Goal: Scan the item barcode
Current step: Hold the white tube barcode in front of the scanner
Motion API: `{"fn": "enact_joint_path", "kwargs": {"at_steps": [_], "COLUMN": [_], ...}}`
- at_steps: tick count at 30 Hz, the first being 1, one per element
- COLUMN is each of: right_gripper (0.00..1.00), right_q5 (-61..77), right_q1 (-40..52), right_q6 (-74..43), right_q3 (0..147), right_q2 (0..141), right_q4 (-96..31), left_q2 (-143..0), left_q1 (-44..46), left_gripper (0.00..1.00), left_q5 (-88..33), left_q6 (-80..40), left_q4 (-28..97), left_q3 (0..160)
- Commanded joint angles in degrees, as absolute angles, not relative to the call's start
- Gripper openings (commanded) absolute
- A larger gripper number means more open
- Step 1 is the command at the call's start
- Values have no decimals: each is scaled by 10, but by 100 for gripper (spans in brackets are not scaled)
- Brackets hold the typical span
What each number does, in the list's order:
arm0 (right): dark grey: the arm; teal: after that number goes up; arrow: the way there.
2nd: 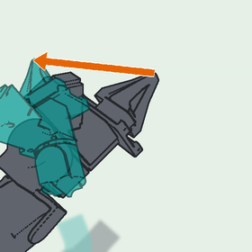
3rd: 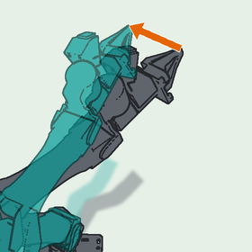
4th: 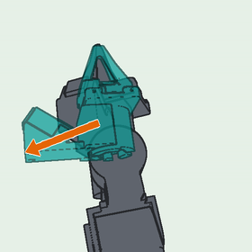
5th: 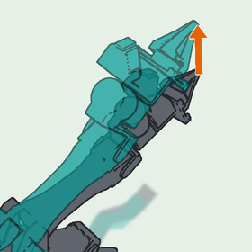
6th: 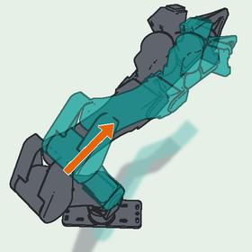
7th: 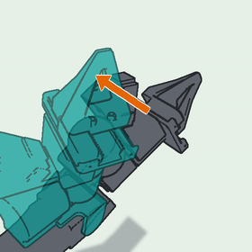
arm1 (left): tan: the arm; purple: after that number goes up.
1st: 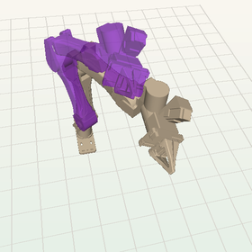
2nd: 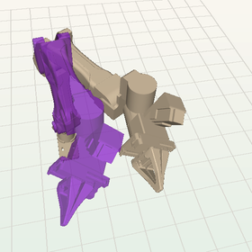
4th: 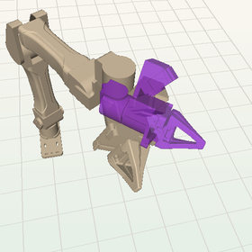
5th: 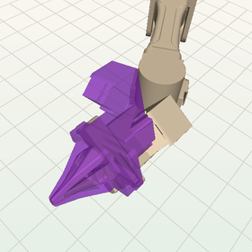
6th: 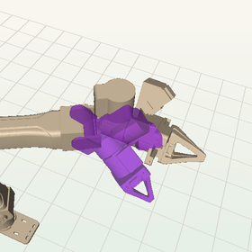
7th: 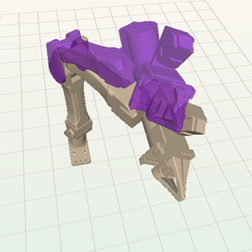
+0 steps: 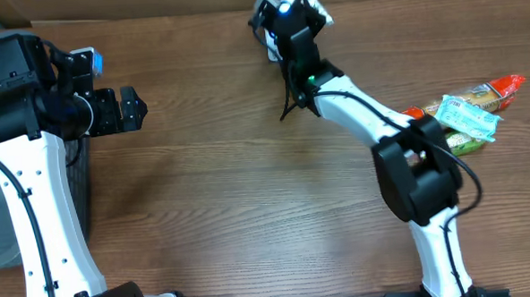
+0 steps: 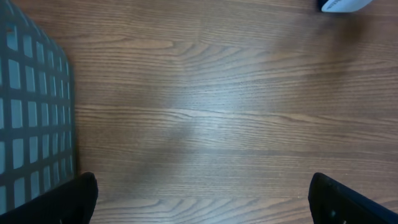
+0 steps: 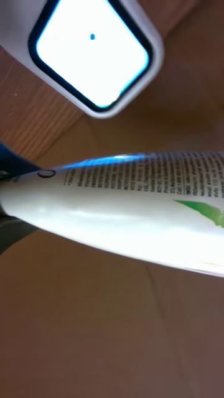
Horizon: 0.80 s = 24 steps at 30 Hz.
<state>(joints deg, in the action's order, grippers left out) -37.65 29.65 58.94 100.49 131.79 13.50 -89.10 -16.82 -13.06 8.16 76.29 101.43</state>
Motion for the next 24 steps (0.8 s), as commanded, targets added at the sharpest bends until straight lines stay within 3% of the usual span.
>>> {"fn": "enact_joint_path", "kwargs": {"at_steps": [1,24], "right_gripper": [4,4], "right_q5": [-396,-420], "right_q1": [291,281], "right_q6": [677,703], "right_q3": [1016,1016], "right_q2": [1344,1393], "right_q4": [163,237], "left_q2": [-893,-893], "left_q1": [-168,-168], "left_gripper": [100,100], "left_q5": [-129,-129], "left_q6": [96,96], "left_q4": [762,762], "left_q3": [1020,1020]}}
